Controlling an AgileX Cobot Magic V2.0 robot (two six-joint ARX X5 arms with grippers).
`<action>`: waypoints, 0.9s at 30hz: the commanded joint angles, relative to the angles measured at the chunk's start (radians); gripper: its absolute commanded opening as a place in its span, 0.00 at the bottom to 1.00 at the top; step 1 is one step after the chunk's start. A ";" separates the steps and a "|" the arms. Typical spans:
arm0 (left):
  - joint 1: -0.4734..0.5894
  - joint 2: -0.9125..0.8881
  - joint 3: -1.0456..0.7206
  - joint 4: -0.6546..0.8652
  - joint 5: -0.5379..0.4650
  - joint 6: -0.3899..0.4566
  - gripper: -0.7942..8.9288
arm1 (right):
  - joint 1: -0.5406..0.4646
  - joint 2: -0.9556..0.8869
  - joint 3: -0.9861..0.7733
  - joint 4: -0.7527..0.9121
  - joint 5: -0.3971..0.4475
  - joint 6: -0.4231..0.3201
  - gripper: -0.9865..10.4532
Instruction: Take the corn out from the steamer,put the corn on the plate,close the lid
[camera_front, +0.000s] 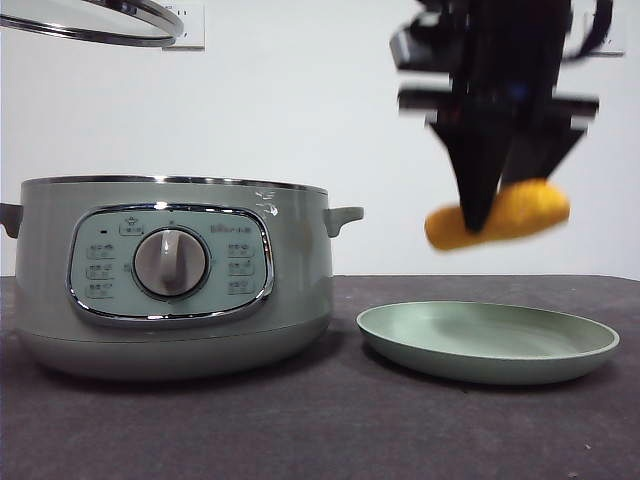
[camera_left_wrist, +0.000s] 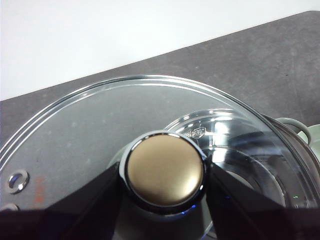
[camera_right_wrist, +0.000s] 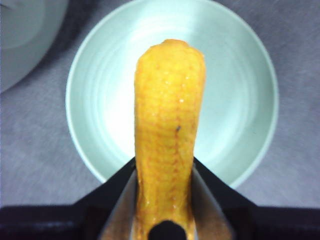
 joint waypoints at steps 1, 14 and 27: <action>0.000 -0.011 0.011 0.054 -0.004 -0.007 0.07 | -0.008 0.008 -0.105 0.122 0.002 0.009 0.07; 0.000 -0.010 0.011 0.058 -0.004 -0.026 0.07 | -0.089 0.032 -0.278 0.407 -0.085 -0.026 0.09; 0.000 -0.006 0.011 0.100 0.022 -0.034 0.07 | -0.138 0.034 -0.278 0.394 -0.084 -0.033 0.21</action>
